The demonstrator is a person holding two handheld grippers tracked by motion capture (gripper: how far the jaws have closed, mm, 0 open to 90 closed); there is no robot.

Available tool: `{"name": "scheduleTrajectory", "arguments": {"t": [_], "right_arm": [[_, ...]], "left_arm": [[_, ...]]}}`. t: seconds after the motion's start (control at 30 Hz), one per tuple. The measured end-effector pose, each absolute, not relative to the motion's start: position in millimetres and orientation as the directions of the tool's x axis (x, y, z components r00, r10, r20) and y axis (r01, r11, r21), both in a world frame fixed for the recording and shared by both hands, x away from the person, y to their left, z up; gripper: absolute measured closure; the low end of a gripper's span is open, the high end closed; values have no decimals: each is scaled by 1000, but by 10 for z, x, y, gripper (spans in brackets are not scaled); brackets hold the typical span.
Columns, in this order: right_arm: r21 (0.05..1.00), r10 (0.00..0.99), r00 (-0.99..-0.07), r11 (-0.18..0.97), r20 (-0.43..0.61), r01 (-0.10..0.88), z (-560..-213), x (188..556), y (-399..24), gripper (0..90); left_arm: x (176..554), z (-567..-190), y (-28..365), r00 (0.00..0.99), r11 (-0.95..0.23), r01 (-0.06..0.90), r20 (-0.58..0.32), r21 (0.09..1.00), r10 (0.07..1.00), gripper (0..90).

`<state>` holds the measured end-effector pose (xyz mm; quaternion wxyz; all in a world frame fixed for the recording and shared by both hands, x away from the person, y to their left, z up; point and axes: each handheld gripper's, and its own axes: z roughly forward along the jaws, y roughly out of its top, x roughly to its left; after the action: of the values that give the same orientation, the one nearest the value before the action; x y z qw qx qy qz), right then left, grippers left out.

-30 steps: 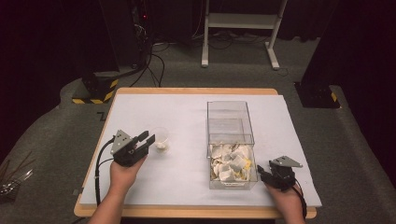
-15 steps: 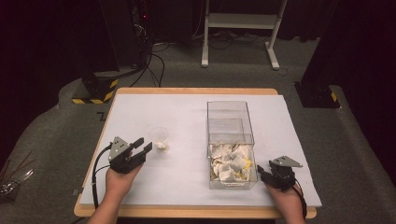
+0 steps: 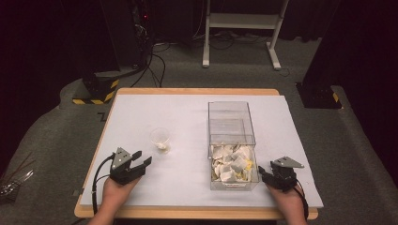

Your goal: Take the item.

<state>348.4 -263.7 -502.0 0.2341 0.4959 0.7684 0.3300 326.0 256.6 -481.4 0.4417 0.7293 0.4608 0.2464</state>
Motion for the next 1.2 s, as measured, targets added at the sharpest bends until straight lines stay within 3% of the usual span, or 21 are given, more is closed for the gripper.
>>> {"name": "scheduleTrajectory", "arguments": {"t": [0.3, 0.8, 1.2], "right_arm": [[739, 916, -399, 290, -32, 608, -5020, 3485, -2637, 443], [778, 902, -432, 288, -24, 558, -4935, 3291, -2683, 393], [798, 892, -452, 279, -10, 533, -4854, 3011, -2684, 374]], "left_arm": [[3263, -5041, 2622, 402, -229, 539, -9, 811, 915, 413], [3278, -5062, 2586, 390, -253, 548, 24, 797, 920, 313], [3253, -5064, 2560, 405, -275, 542, 40, 794, 913, 321]]}}
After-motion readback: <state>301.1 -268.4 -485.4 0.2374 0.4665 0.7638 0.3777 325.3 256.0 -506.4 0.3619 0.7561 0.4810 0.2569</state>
